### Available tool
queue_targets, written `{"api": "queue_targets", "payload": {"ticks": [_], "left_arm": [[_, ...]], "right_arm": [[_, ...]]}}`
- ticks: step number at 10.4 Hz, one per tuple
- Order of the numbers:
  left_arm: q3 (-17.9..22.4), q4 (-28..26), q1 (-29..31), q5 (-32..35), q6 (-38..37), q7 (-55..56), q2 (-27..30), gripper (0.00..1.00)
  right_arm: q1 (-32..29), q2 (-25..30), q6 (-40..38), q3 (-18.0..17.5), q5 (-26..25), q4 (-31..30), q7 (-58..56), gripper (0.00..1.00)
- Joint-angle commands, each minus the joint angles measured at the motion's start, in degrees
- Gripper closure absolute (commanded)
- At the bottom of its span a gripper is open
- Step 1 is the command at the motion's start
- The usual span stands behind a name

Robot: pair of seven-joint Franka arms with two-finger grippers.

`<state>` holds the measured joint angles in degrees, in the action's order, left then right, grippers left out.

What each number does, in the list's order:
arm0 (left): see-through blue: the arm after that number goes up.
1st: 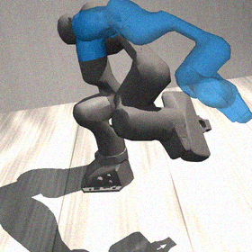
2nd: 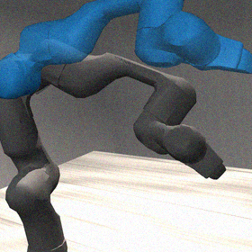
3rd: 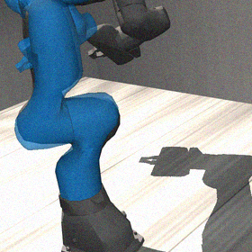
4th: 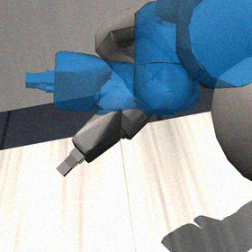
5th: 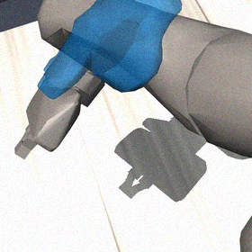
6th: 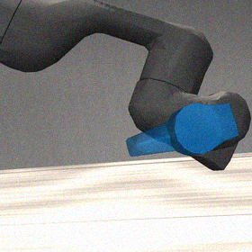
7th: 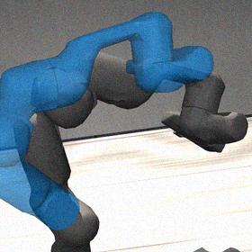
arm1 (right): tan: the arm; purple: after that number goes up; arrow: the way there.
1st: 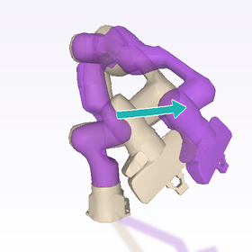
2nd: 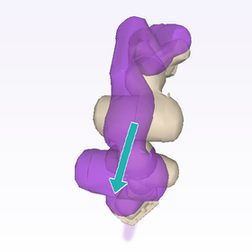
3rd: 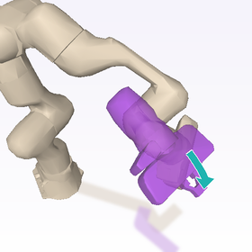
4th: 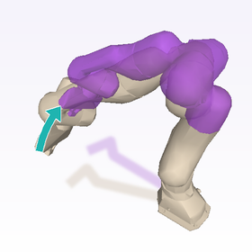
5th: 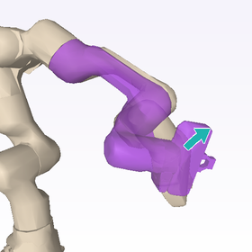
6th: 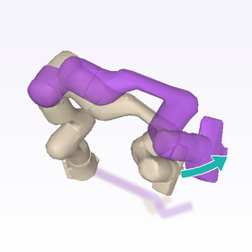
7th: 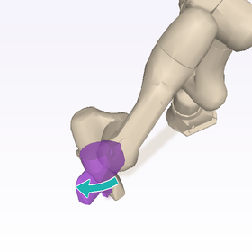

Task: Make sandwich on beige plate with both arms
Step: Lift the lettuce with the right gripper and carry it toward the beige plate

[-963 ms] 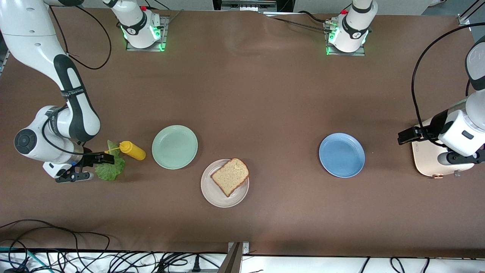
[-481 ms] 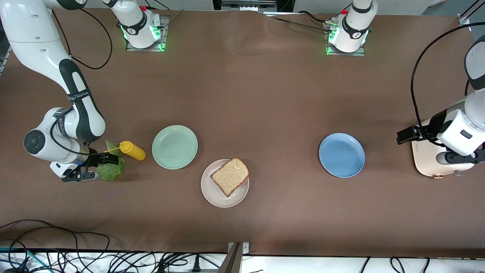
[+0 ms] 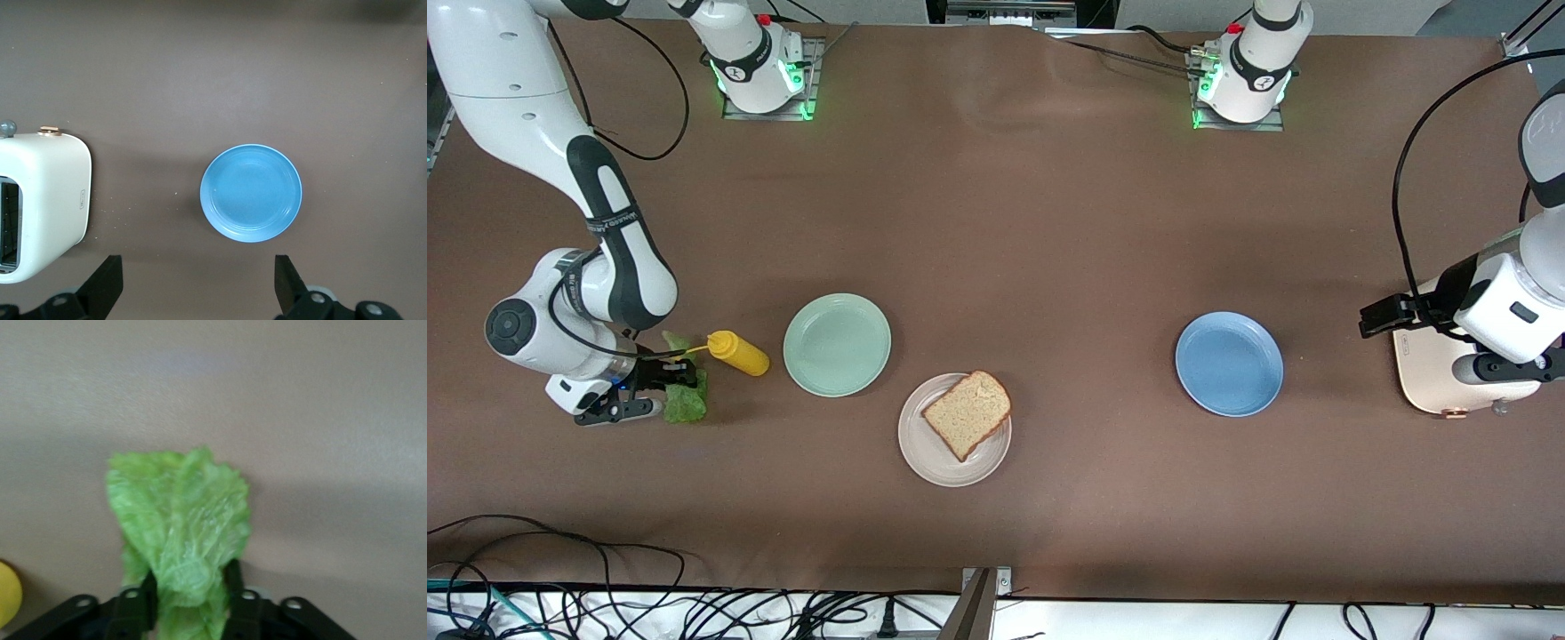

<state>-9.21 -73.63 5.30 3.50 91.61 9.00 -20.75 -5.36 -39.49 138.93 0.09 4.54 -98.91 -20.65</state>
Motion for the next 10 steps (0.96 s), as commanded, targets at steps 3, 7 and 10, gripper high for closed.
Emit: {"api": "queue_targets", "payload": {"ticks": [3, 7, 10], "left_arm": [[-0.37, -0.64, 0.94, -0.95, 0.15, -1.35, 0.53, 0.0], [-0.37, -0.55, 0.33, -0.86, 0.15, -1.18, 0.36, 0.0], [-0.37, -0.73, 0.24, -0.86, 0.15, -1.09, 0.18, 0.0]], "right_arm": [[-0.27, 9.51, -10.33, -0.18, 1.18, -1.55, -2.99, 1.0], [-0.35, 14.7, -17.97, 0.26, 0.74, -1.02, -7.47, 1.0], [-0.35, 18.38, -24.13, 0.35, 0.91, 0.04, -8.27, 1.0]]}}
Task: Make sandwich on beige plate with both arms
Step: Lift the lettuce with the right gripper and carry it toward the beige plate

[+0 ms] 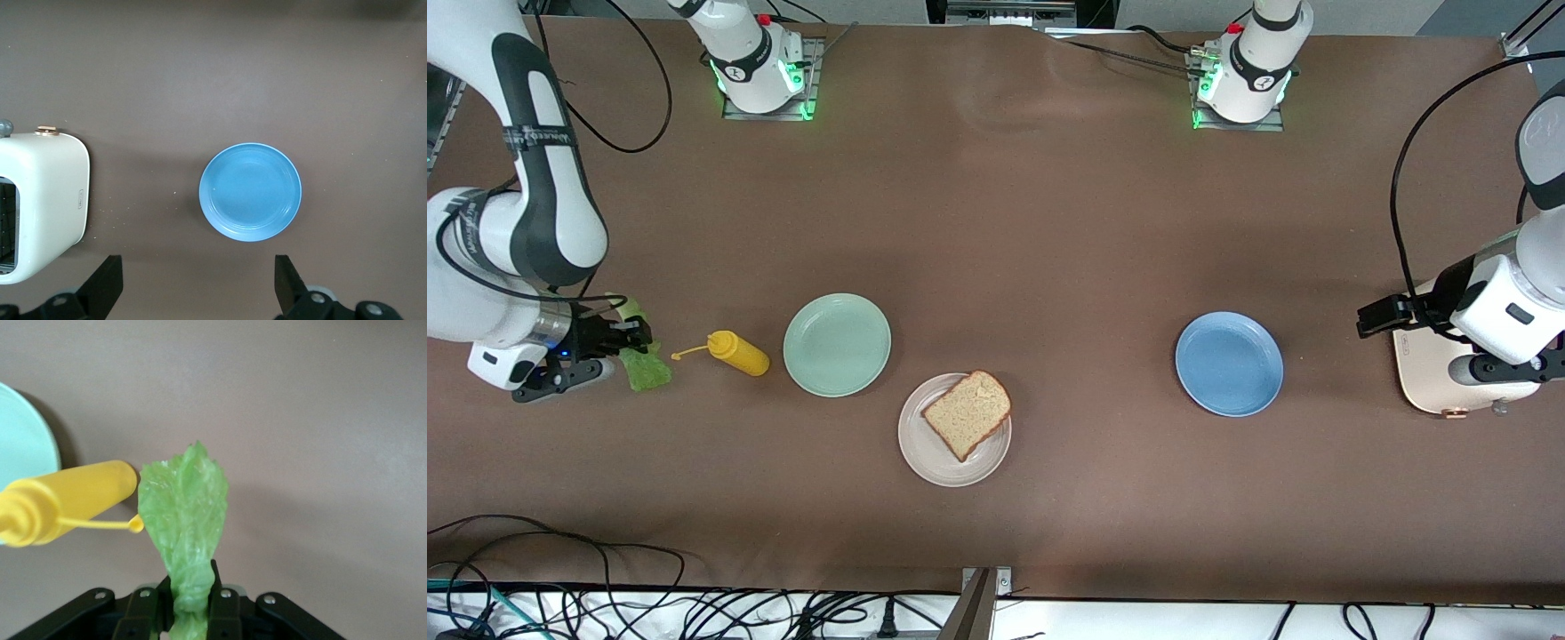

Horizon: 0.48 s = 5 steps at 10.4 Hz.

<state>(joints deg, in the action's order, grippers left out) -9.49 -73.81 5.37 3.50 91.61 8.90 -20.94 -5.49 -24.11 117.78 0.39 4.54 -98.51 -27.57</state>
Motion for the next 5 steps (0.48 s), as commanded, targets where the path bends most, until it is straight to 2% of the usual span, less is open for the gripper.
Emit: {"api": "queue_targets", "payload": {"ticks": [1, 3, 5], "left_arm": [[-0.09, -0.46, 0.16, -0.86, 0.15, -0.99, 0.37, 0.0], [-0.09, -0.54, 0.08, -0.86, 0.15, -0.9, 0.37, 0.0], [-0.09, -0.54, -0.01, -0.86, 0.15, -0.9, 0.28, 0.0]], "right_arm": [[-0.22, 3.97, -4.12, 0.05, 1.35, -0.28, -1.52, 1.0], [3.18, 3.72, -8.25, -0.04, 1.26, 4.62, 0.92, 1.0], [6.97, 3.72, -9.05, -0.04, 1.35, 5.96, 10.47, 1.0]]}}
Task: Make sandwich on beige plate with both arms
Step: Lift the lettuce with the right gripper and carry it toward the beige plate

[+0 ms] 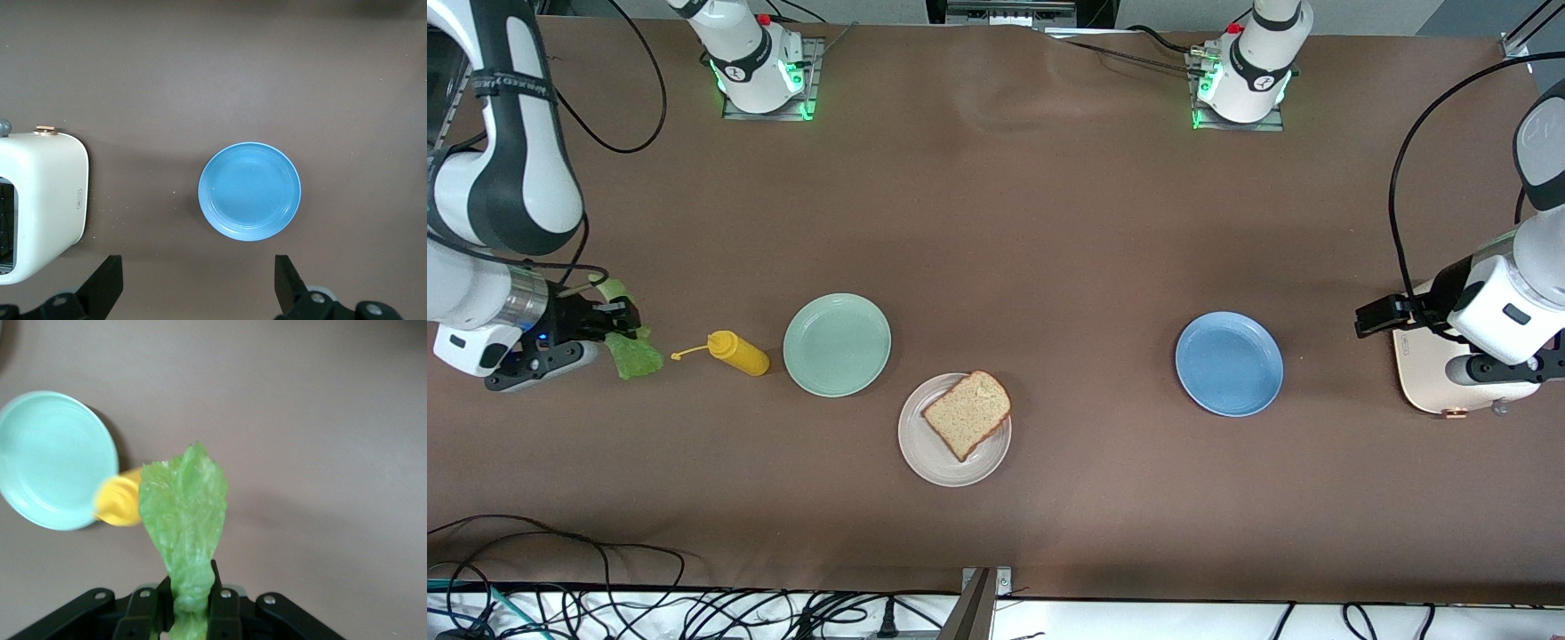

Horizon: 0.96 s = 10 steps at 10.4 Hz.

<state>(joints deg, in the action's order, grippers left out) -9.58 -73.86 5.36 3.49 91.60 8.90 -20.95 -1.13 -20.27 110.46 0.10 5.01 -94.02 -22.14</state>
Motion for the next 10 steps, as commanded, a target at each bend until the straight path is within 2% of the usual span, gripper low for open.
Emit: {"api": "queue_targets", "payload": {"ticks": [1, 2, 3, 4, 7, 10], "left_arm": [[0.0, -0.49, 0.09, -0.86, 0.15, -0.9, 0.39, 0.0], [0.0, -0.49, 0.0, -0.86, 0.15, -0.9, 0.3, 0.0], [0.0, -0.49, -0.08, -0.86, 0.15, -0.73, 0.3, 0.0], [0.0, -0.49, -0.09, -0.86, 0.15, -0.64, 0.3, 0.0], [-0.08, -0.49, -0.09, -0.86, 0.15, -0.55, 0.39, 0.0], [-0.26, -0.41, -0.7, -0.86, 0.15, -0.02, 0.39, 0.0]], "right_arm": [[5.32, -0.38, -2.35, 0.25, 0.97, 2.77, 9.18, 1.0], [7.44, -2.99, -3.84, 0.34, 3.32, 6.27, 13.05, 1.0], [8.85, -6.15, -4.72, 0.6, 9.43, 10.3, 16.83, 1.0], [11.13, -8.88, -4.64, 1.91, 13.06, 13.48, 19.65, 1.0], [22.19, -15.83, -2.28, 8.41, 15.29, 20.7, 30.27, 1.0], [28.8, -21.72, 0.8, 8.95, 15.91, 27.81, 45.65, 1.0]]}}
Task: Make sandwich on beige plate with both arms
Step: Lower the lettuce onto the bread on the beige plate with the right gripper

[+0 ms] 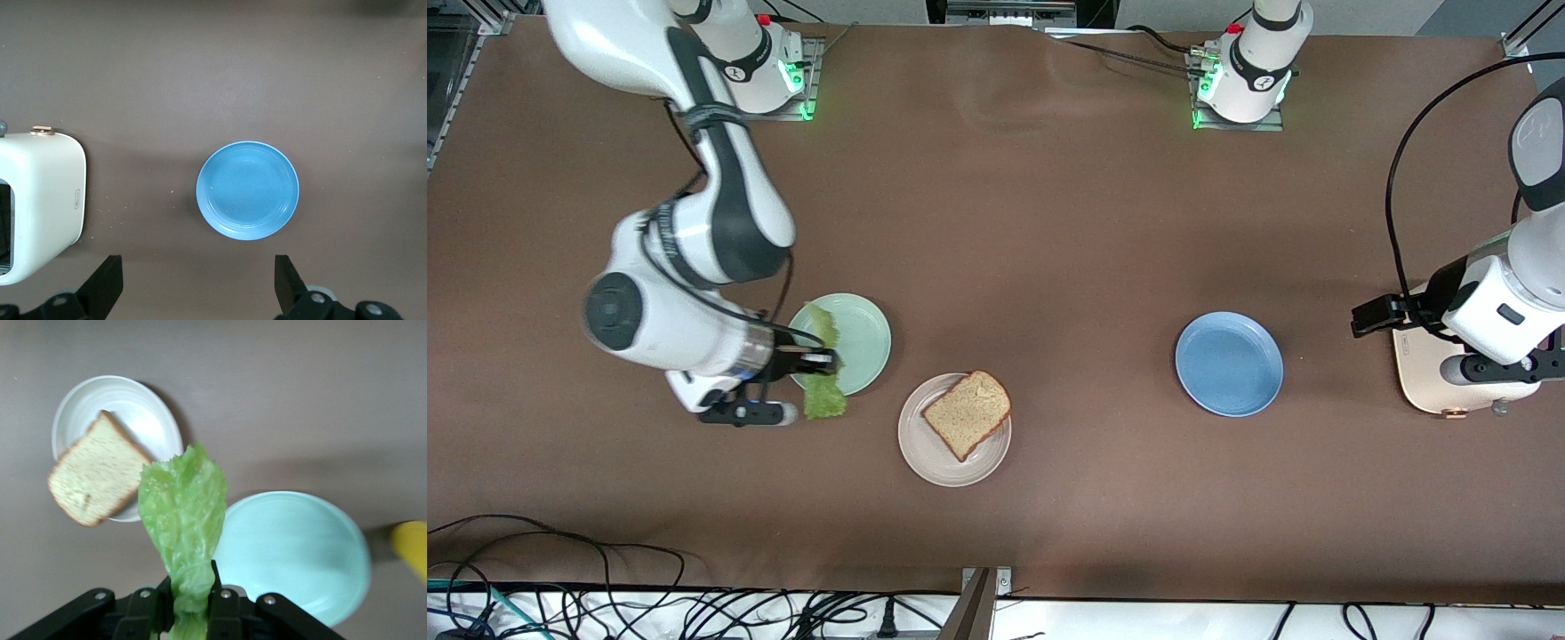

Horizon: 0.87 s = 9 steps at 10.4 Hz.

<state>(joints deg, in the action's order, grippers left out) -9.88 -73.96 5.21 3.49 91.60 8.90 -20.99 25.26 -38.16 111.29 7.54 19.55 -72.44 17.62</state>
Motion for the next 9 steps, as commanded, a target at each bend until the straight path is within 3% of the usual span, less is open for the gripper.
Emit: {"api": "queue_targets", "payload": {"ticks": [1, 6, 9], "left_arm": [[0.04, -0.31, -1.08, -0.68, 0.15, 1.11, 0.43, 0.0], [0.13, -0.31, -1.26, -0.32, 0.15, 1.12, 0.34, 0.0], [0.21, 0.13, -0.55, -0.85, 0.16, 0.77, 0.34, 0.0]], "right_arm": [[3.73, -5.51, 0.68, 1.51, 1.46, 8.09, 8.81, 1.0], [11.81, -13.42, 14.89, 1.69, 1.46, 9.34, 27.52, 1.0], [13.58, -16.33, 17.47, 1.87, 1.28, 10.74, 29.05, 1.0]]}}
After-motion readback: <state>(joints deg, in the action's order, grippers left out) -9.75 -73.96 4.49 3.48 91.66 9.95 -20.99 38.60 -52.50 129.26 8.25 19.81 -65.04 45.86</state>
